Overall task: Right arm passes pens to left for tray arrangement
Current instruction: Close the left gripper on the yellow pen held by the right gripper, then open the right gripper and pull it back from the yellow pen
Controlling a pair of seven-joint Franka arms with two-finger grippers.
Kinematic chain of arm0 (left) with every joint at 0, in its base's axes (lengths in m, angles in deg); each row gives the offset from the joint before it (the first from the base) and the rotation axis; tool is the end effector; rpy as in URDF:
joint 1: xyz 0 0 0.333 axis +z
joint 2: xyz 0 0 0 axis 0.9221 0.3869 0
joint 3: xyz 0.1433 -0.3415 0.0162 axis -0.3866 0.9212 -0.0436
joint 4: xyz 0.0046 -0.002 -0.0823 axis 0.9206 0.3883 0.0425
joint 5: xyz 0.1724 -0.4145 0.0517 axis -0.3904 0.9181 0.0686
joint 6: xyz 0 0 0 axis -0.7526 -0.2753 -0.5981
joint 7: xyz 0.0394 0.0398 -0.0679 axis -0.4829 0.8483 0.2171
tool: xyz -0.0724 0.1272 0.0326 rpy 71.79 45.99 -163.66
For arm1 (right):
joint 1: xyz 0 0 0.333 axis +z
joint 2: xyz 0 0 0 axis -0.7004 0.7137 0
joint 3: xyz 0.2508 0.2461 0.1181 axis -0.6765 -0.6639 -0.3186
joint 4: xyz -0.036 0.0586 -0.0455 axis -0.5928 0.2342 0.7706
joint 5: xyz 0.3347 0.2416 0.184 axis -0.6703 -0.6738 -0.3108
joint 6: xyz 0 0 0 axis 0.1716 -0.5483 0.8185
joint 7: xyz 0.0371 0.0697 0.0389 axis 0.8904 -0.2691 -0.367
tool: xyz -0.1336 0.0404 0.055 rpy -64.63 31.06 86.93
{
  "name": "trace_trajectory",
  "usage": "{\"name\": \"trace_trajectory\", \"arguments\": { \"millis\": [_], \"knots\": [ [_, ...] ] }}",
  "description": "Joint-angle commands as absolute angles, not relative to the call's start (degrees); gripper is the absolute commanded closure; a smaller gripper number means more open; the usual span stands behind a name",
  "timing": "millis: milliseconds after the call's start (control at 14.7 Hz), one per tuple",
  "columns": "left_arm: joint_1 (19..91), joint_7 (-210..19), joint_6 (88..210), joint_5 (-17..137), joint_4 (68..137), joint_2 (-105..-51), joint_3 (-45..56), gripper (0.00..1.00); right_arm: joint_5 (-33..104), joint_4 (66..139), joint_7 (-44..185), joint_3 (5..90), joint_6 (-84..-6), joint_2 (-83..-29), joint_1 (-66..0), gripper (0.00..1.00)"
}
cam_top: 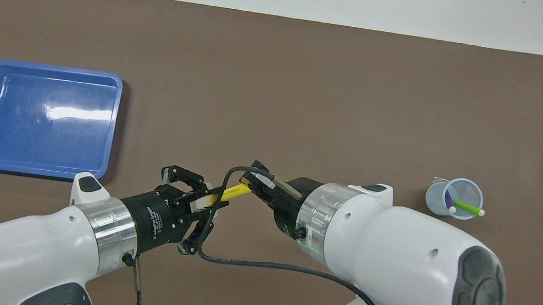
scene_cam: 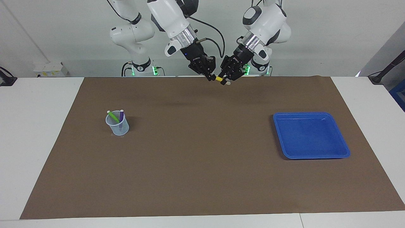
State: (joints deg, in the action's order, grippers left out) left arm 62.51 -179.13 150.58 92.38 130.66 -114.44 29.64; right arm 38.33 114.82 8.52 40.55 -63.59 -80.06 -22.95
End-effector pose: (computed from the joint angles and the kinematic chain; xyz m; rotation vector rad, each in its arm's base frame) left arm 0.4178 -0.3096 0.5186 1.5047 1.8785 -0.4373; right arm 0.4965 0.3841 0.5736 -2.4128 0.7188 -0.1103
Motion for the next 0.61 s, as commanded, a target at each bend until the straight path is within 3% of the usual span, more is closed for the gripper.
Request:
{"name": "trace_trajectory", "arguments": {
  "millis": [0,543],
  "knots": [
    [62.84,-179.04,146.6,93.19,130.67,-115.71,29.95,1.0,37.3,115.82,10.2,40.76,-65.01,-81.09,-23.28,1.0],
    [62.84,-179.12,146.16,92.93,130.32,-115.8,29.95,1.0,37.21,115.74,10.11,40.85,-64.83,-81.09,-23.37,1.0]
  ]
}}
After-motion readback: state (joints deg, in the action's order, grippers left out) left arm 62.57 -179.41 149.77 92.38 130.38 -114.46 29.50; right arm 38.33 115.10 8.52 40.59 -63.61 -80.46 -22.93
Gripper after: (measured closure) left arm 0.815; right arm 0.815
